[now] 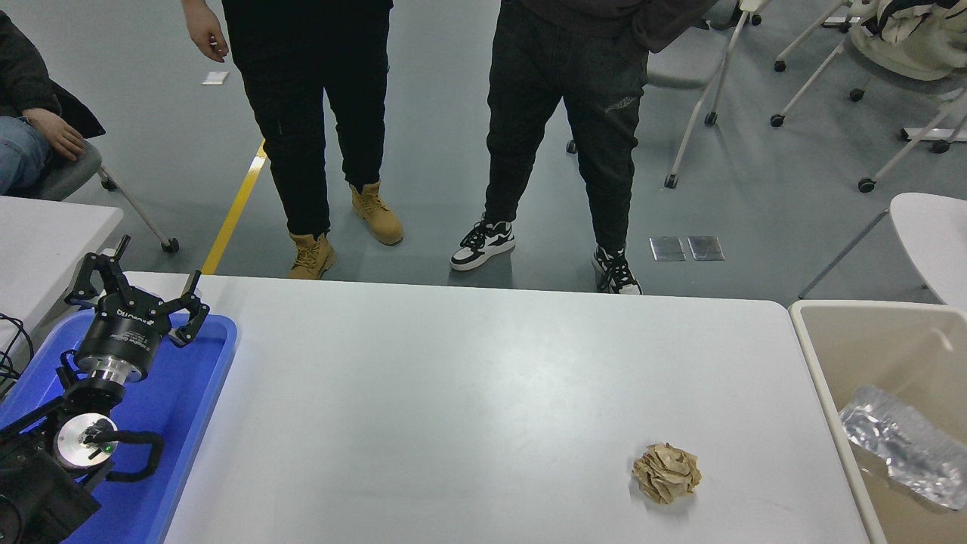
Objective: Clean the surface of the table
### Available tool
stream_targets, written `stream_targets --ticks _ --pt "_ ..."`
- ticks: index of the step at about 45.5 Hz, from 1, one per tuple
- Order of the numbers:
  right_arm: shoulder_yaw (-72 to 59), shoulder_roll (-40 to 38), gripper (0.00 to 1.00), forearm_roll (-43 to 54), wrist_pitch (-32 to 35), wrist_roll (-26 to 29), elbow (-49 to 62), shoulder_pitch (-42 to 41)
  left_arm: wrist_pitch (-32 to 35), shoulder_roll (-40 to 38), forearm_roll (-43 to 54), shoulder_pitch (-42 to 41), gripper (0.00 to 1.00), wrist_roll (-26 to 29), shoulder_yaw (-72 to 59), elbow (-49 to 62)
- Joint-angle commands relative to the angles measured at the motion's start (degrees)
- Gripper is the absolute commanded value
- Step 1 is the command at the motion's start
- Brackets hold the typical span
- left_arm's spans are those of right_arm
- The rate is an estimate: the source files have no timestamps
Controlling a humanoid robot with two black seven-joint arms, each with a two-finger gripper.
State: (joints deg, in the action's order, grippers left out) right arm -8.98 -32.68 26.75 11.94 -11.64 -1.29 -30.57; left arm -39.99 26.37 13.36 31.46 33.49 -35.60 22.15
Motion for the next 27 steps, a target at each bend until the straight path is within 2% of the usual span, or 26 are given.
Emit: stream_targets --ticks 1,4,8,27 --pt "4.84 -0.19 0.91 -0.12 -1.30 -0.05 -0.20 -0.71 0.00 0.00 0.00 0.00 1.00 0.00 0.00 0.00" --pt "7.65 -0.54 0.96 -0.12 -1.30 -0.05 -0.29 -1.41 0.00 0.00 0.00 0.00 1.00 0.00 0.00 0.00" --pt "9.94 -0.98 0.97 -0.12 -0.95 0.04 -0.29 -3.52 0.00 0.00 0.00 0.00 1.00 0.00 0.00 0.00" --pt "28.12 -6.25 0.98 -3.71 -0.95 -1.10 -0.99 -21.08 0.00 0.00 0.00 0.00 1.00 0.00 0.00 0.00"
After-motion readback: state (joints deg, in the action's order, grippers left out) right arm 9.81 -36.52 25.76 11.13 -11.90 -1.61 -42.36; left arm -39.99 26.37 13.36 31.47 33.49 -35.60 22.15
